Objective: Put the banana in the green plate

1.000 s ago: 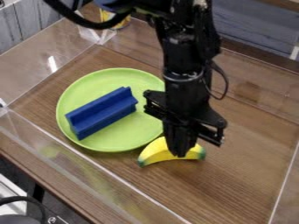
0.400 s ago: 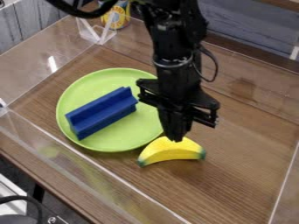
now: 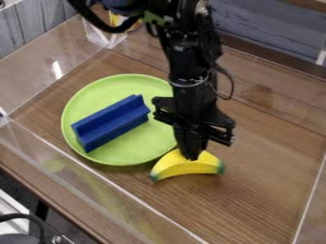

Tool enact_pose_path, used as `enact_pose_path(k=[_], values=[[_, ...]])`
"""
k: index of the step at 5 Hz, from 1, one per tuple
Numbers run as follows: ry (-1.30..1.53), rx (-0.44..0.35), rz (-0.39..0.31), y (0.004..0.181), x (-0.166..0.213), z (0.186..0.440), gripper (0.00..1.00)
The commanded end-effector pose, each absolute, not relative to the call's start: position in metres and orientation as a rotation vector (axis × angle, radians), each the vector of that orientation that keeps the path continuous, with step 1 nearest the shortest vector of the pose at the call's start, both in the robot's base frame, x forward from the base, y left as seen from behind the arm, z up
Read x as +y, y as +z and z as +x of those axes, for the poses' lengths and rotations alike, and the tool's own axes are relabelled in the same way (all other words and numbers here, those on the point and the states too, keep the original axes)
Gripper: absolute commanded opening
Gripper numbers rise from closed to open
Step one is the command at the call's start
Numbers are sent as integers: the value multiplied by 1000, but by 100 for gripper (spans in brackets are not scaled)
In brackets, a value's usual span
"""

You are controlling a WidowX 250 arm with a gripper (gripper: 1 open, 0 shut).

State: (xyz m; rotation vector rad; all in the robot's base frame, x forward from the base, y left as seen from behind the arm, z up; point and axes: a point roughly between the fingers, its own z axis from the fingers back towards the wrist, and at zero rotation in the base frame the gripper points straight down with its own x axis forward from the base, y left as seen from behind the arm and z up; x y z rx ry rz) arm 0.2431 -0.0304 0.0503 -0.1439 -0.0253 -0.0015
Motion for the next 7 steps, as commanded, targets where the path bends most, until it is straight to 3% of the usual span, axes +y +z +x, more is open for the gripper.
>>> enact_pose_path(k=[1, 2, 3, 5, 6, 7], values=[[-30, -72, -155, 55, -25, 258, 0], [-10, -71, -160, 49, -19, 252, 0], [8, -68, -166, 43, -14, 245, 100], [64, -71, -162, 31, -14, 241, 100], [104, -71, -162, 24, -17, 246, 0], [117, -64, -156, 27, -11, 244, 0]])
